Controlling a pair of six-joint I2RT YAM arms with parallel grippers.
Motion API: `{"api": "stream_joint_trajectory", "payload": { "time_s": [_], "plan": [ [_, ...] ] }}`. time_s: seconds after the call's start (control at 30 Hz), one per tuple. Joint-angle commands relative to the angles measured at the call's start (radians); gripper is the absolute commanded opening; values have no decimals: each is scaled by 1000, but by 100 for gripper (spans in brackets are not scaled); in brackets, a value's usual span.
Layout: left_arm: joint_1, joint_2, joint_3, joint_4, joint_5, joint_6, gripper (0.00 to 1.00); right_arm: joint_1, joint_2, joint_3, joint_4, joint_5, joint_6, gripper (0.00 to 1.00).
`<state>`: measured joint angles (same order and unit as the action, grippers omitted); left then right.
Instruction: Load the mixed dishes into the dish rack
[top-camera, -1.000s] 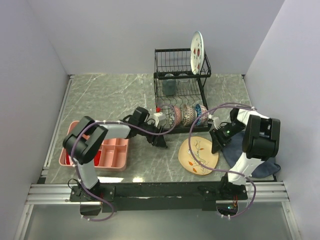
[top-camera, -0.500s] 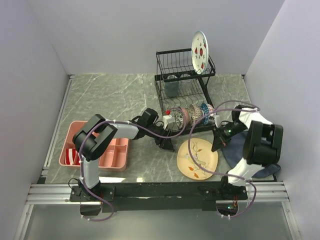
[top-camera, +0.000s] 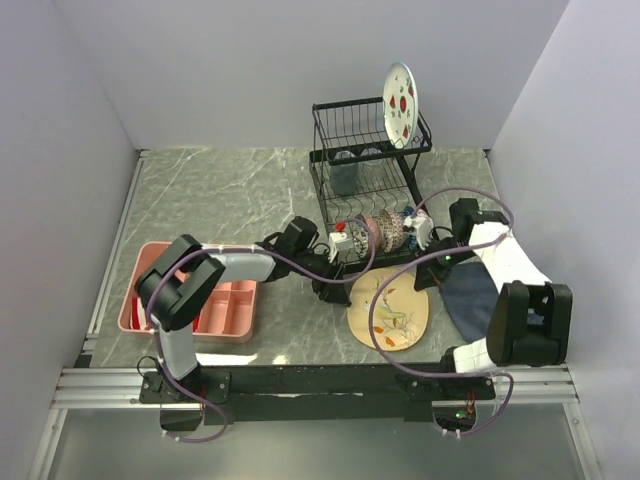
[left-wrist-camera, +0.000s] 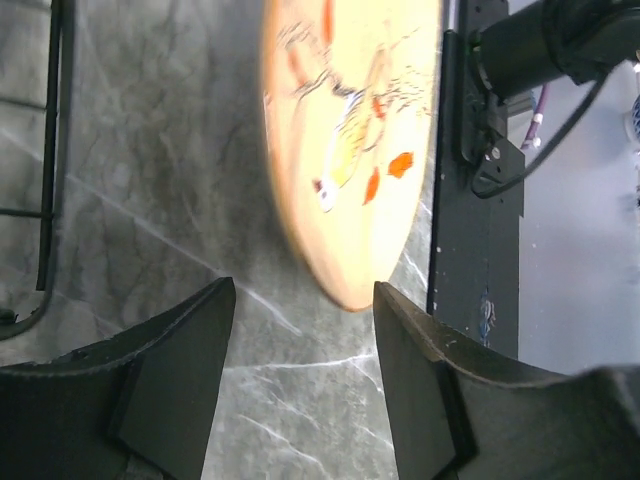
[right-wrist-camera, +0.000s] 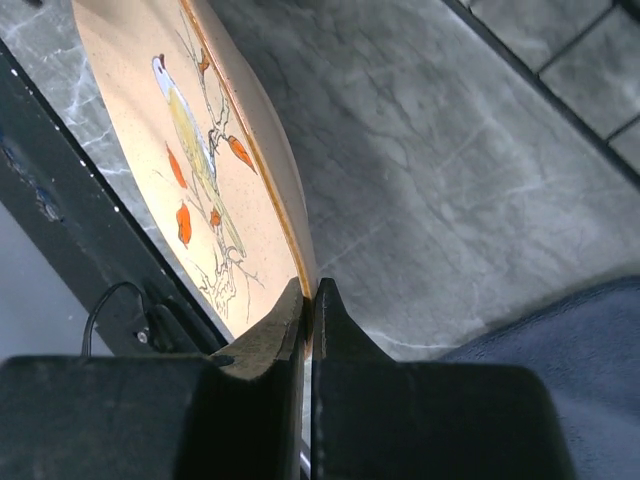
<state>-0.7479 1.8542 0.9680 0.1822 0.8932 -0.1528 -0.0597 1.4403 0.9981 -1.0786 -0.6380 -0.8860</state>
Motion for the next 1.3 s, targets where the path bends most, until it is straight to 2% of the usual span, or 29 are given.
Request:
{"api": "stream_joint_trajectory", "payload": {
  "time_s": [0.0, 0.23, 0.33, 0.37, 0.43, 0.47, 0.5, 0.53, 0.63, 0.67, 0.73, 0.87, 0.9, 0.93, 1.0, 1.03, 1.07, 1.13, 1.17, 1.27],
  "plan": [
    [-7, -73, -12, 5, 24, 73, 63, 55, -95, 0, 140, 29, 21, 0],
    [-33, -36, 27, 2, 36, 96, 50, 136, -126, 10, 164, 21, 62, 0],
    [-37, -21, 46, 0, 58, 113, 39, 155, -130, 4, 171, 29, 65, 0],
    [-38, -20, 49, 5, 61, 117, 31, 158, -129, -4, 171, 28, 61, 0],
    [-39, -15, 64, -1, 69, 142, 21, 161, -124, -12, 157, 20, 39, 0],
    [-38, -13, 69, -16, 75, 141, 13, 161, -112, -15, 151, 12, 35, 1],
    [-39, -15, 74, -26, 76, 185, 10, 161, -103, -12, 131, 8, 32, 9],
    [-39, -18, 77, -35, 79, 220, 7, 162, -94, -10, 112, 1, 12, 29],
    [-38, -35, 71, -44, 69, 254, 3, 161, -49, 7, 56, -34, -4, 44],
    [-38, -36, 67, -40, 61, 253, 1, 161, -25, 11, 43, -41, -7, 46],
    [-36, -44, 57, -17, 58, 236, 1, 161, 0, 20, 5, -69, -13, 48],
    [-34, -52, 46, 13, 44, 208, 1, 162, 45, 31, -10, -92, -7, 43],
    [-33, -55, 44, 19, 41, 202, 1, 161, 49, 36, -17, -94, -5, 41],
    [-33, -56, 46, 17, 38, 200, 1, 161, 52, 40, -18, -94, -4, 30],
    [-33, -53, 51, 5, 26, 199, 3, 162, 52, 71, -33, -91, 10, 21],
    [-33, -53, 61, -13, 0, 197, 6, 161, 48, 86, -41, -82, 21, 8],
    [-33, -56, 64, -19, -13, 199, 12, 161, 34, 123, -46, -75, 42, 0],
    [-28, -84, 67, -33, -83, 200, 25, 162, 11, 169, -90, -69, 71, 0],
    [-21, -98, 67, -49, -111, 194, 36, 162, -21, 219, -107, -63, 94, 0],
    [30, -189, 57, -90, -166, 187, 48, 164, -90, 350, -119, -46, 212, 0]
  ]
}}
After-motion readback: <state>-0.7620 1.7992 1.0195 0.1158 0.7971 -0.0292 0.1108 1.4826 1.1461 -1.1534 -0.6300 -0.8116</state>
